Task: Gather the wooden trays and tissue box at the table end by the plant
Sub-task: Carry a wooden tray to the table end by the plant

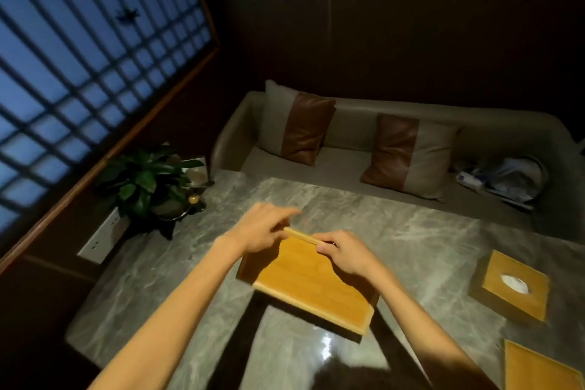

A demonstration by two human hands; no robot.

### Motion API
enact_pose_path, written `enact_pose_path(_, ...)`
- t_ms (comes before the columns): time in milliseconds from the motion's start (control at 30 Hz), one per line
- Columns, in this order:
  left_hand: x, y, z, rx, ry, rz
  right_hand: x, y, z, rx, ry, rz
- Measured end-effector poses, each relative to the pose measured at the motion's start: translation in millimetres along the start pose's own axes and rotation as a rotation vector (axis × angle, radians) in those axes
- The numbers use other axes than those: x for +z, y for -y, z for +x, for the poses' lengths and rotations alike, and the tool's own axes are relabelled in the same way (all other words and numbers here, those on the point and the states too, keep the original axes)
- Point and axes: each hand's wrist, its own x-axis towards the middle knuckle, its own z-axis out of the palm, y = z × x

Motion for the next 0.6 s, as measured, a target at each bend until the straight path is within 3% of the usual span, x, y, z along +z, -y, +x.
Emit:
enact_pose_path(67,10.6,25.4,-30.4,-0.153,-0.332,0.045,22.9,6.0,12.6,0.094,-0.134,0.087)
enact_pose_path(133,31.1,40.3,-65.7,-0.395,-0.481,-0.283,49.7,15.0,25.8,0.206,-0.266,0.335)
enact_pose_path(233,79.0,55.4,-115.1,-0.694,-0.347,-0.919,95.9,39.4,46.7,0.368,-0.446,0.720)
enact_pose_path(333,109.5,74.6,-159.2,-0.792,-0.174,-1.291,145.1,73.9,74.4,0.500,-0.465,0.968)
enact_pose_path(433,120.9,108.6,-186.9,-0.920,-0.288,-1.671,192.4,112.3,102.5,0.527,-0.447,1.064)
enact_pose_path(500,127.6,141.4,-202.0,-1.012,-0.472,-1.728,226.1,138.6,118.9,0.532,-0.412,1.075)
enact_pose_path(600,131.4,203.8,-231.5,-1.096,-0.670,-1.578,277.4,171.6,144.8,0.536,-0.324,1.000)
